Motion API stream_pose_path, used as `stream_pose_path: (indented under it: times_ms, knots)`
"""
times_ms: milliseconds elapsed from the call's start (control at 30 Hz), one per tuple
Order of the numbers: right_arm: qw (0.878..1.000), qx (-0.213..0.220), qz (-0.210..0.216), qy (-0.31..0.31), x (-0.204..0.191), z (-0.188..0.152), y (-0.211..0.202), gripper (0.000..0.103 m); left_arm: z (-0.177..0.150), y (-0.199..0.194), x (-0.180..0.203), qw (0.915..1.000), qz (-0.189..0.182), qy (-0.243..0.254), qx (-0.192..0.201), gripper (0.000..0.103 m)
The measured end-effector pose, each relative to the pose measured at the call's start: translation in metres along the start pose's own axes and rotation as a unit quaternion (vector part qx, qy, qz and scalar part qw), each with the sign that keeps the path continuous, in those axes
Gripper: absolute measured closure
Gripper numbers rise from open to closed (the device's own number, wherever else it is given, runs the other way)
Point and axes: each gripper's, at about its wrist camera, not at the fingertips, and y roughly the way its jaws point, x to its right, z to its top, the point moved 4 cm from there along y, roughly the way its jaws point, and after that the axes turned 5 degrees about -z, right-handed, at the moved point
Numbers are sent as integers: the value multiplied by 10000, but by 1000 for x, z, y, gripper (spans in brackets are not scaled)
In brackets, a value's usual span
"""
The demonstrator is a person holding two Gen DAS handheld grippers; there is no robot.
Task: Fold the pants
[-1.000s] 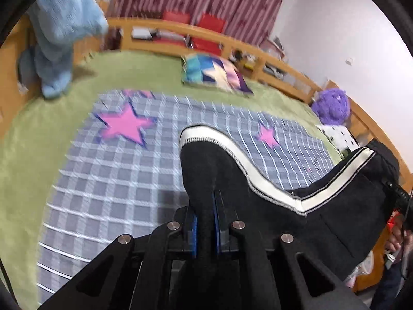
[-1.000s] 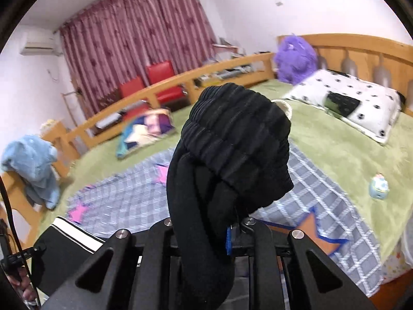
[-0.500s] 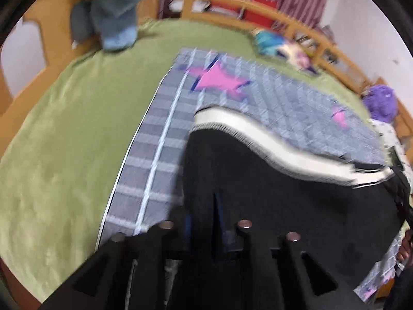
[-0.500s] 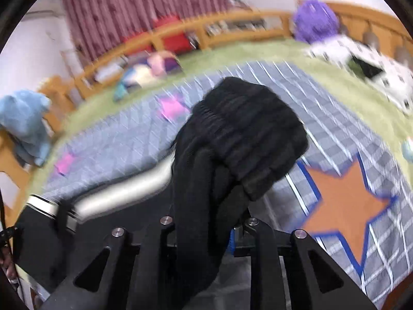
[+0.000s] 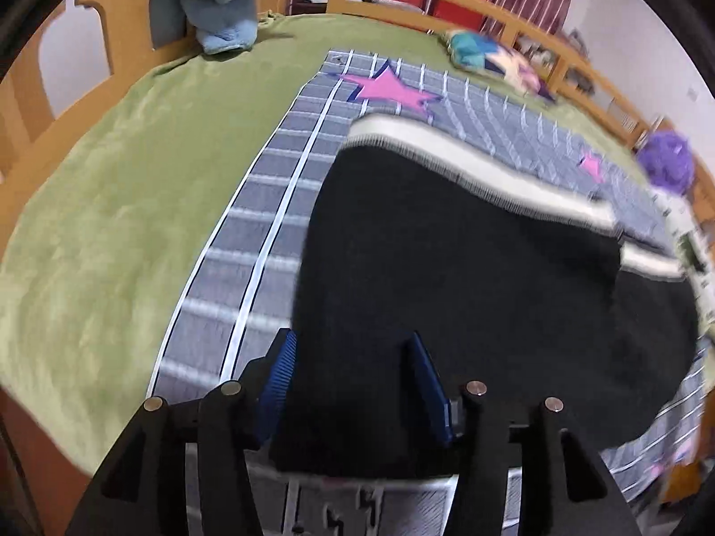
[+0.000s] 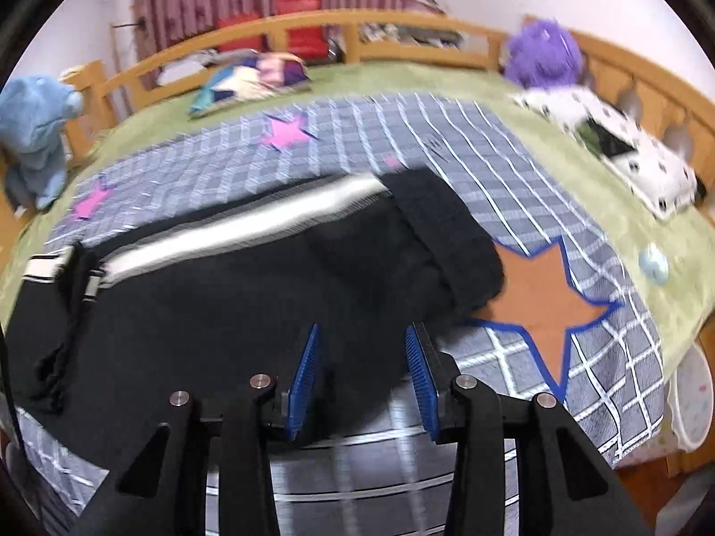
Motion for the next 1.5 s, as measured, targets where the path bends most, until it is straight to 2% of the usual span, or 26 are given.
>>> stream_pose_path:
  times_ms: [100,267,400,500,600,667,767,833,867,933,1000,1100,1167,1200,1267,1300,1333,1367,1433,1500]
  knots:
    - [9988,176,405,-207,-39,12,-15,63,-13,-7,3,9996,210,119,142,49]
    - [9911,289,1091,-707,-124,9,-25,63,-21,-20,-3,9998,81,-69,144,49]
    - [9776,227,1820,-1036,-199,-6,-27,63,-23,-32,-6,9996,3,-206,167,49]
    - [9655,160,2257,-1289,-246,-26,-31,63,-17,-46,0,9991,-28,-107,403,49]
    - [9568,-97,2274,-1811,-280,-58,-22,64,-7,-49,12,9985,-262,-30,481,49]
    - [9571,-262,2043,-2038,-288,-81,-11,61,-5,-41,23,9983,-433,66,387,49]
    - [9561,-217,2106,-2026,-283,-95,-14,61,-18,-14,37,9985,-505,206,86,49]
    - [9513,-396,2259,-2060,-280,-92,-17,61,-37,-1,46,9983,-357,454,13,49]
    - [9494,-509,2364,-2002,-276,-86,-17,61,-43,-2,51,9974,-230,662,136,48]
    - [9481,-488,2516,-1883,-269,-72,-21,61,-46,-7,57,9960,-254,843,117,47]
    - [9500,-154,2494,-1874,-267,-50,-27,61,-40,-11,55,9963,-506,693,7,46]
    - [9544,259,2304,-1880,-276,-14,-18,60,-22,-14,42,9945,-1034,162,-93,46]
    - [9555,256,2350,-1762,-282,5,-3,56,-12,-16,33,9933,-1152,-96,-11,46]
    - [9567,220,2387,-1654,-287,16,11,46,-9,-17,29,9934,-1132,-157,38,46]
    - [9611,-30,2303,-1525,-297,26,40,44,-4,-17,21,9943,-1028,-236,128,46]
    - [9624,-258,2257,-1491,-303,28,57,56,-2,-16,16,9947,-981,-271,160,46]
    - [9622,-426,2237,-1494,-308,27,68,88,0,-16,11,9949,-941,-316,193,46]
    - [9612,-477,2211,-1579,-312,30,76,88,3,-15,7,9947,-938,-361,210,46]
    - [9613,-90,2410,-1332,-306,45,69,88,4,-15,0,9937,-987,-467,259,46]
    - [9606,-175,2585,-1008,-301,53,70,88,6,-16,-6,9944,-868,-524,312,46]
